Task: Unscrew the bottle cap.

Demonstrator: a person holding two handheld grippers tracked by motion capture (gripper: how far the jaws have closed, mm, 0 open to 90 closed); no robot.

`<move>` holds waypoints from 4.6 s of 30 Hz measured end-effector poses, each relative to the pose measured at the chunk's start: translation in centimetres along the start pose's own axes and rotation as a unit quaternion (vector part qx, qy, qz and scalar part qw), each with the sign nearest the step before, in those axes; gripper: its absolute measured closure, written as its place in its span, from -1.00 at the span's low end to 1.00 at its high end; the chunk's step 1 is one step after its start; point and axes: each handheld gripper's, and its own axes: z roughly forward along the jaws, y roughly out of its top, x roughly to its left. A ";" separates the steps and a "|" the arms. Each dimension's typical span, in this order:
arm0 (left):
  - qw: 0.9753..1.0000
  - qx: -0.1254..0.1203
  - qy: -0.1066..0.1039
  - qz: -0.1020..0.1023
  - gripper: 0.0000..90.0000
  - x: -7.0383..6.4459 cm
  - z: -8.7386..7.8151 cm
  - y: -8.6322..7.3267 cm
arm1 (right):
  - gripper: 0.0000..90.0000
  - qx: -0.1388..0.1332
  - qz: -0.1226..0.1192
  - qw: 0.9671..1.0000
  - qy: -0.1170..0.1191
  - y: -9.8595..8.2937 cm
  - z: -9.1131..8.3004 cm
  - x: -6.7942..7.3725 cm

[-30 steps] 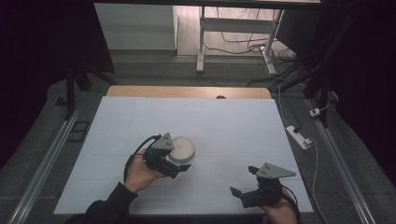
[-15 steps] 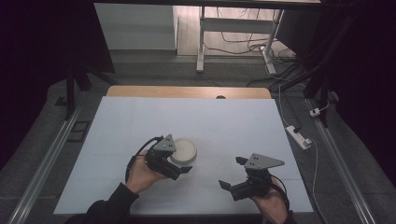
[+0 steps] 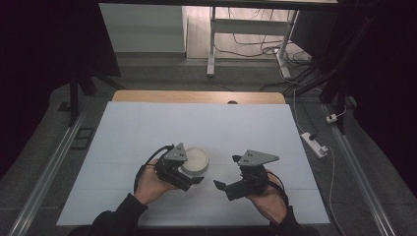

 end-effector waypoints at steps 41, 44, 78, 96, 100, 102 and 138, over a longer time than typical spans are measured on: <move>0.999 -0.012 -0.036 0.005 -0.83 -0.5 0.7 0.3 | -0.84 0.000 -0.010 0.997 0.078 3.3 6.8 0.6; 0.997 -0.015 -0.071 0.017 -0.84 -0.1 0.6 0.2 | -0.84 0.001 -0.019 0.994 0.103 3.4 6.7 0.4; 1.000 -0.010 -0.011 -0.004 -0.84 -0.4 0.1 0.7 | -0.95 -0.017 -0.012 0.998 0.057 3.8 6.3 0.8; 0.989 -0.018 -0.131 0.064 -0.84 -0.2 -0.4 0.7 | -0.84 -0.013 -0.050 0.982 0.181 3.7 5.6 0.0; 0.984 -0.016 -0.157 0.084 -0.84 -0.3 -0.4 0.6 | -0.84 -0.008 -0.063 0.975 0.214 3.6 5.4 -0.1; 0.982 -0.014 -0.163 0.091 -0.84 -0.5 -0.3 0.6 | -0.85 -0.003 -0.075 0.970 0.231 3.5 5.3 0.0; 0.996 -0.020 -0.080 0.028 -0.84 -0.4 -0.4 1.1 | -0.84 -0.021 -0.051 0.995 0.088 4.0 4.9 1.1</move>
